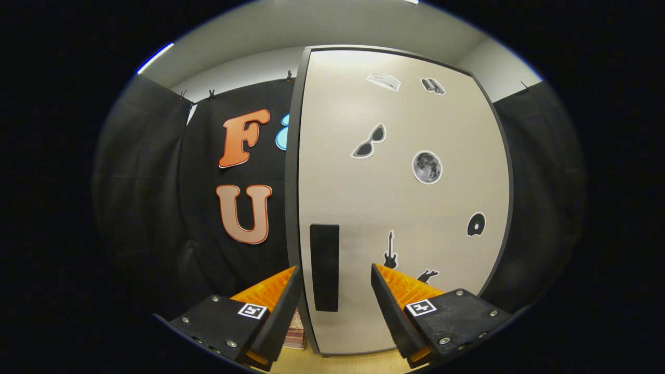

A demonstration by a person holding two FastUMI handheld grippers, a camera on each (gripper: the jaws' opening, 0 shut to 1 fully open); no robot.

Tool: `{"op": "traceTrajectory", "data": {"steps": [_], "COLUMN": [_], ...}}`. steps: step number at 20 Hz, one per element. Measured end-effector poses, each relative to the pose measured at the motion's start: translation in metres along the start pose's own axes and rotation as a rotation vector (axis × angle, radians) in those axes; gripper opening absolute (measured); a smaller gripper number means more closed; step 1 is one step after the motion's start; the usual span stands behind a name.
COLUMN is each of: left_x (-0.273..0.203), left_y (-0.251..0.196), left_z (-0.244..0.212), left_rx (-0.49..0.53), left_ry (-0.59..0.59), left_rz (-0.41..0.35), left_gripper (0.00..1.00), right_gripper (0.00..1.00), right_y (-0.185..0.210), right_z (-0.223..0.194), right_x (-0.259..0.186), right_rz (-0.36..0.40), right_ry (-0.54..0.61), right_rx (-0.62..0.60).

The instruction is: Open the cabinet door with the right hand, grasp the bottle in the cabinet with the left hand and place it on the coaster, then close the cabinet door with the right hand.

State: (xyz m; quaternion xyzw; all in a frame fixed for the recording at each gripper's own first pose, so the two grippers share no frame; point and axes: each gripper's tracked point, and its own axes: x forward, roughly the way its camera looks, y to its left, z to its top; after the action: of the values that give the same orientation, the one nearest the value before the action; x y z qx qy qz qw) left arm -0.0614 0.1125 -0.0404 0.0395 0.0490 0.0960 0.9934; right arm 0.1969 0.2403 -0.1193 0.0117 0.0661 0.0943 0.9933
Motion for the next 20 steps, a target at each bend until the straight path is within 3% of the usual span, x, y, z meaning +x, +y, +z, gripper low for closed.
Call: {"op": "traceTrajectory", "data": {"steps": [7,11,14,15,16,20], "left_x": [-0.003,-0.008,-0.007,-0.005,0.001,0.0], "left_y": [0.006,0.007,0.006,0.004,0.0,-0.003], "left_z": [-0.001,-0.005,-0.007,-0.008,-0.01,-0.012], "left_rx": [0.022,0.021,0.01,0.004,0.0,-0.003], "left_ry": [0.005,0.016,0.02,0.021,0.023,0.035], "left_rz": [0.024,0.029,0.029,0.027,0.023,0.002], "left_gripper": [0.95,0.93,0.93,0.93,0.93,0.95], "right_gripper": [0.64,0.38,0.31,0.34,0.28,0.28], "right_y": [0.011,0.013,0.012,0.012,0.012,0.011], "right_z": [-0.022,-0.024,-0.024,-0.023,-0.022,-0.014], "right_x": [0.034,0.036,0.03,0.028,0.024,0.0], "right_rz": [0.014,0.02,0.045,0.05,0.052,0.062], "right_ry": [0.053,0.054,0.074,0.07,0.061,0.028], "right_rx": [0.027,0.029,0.045,0.036,0.027,0.021]}}
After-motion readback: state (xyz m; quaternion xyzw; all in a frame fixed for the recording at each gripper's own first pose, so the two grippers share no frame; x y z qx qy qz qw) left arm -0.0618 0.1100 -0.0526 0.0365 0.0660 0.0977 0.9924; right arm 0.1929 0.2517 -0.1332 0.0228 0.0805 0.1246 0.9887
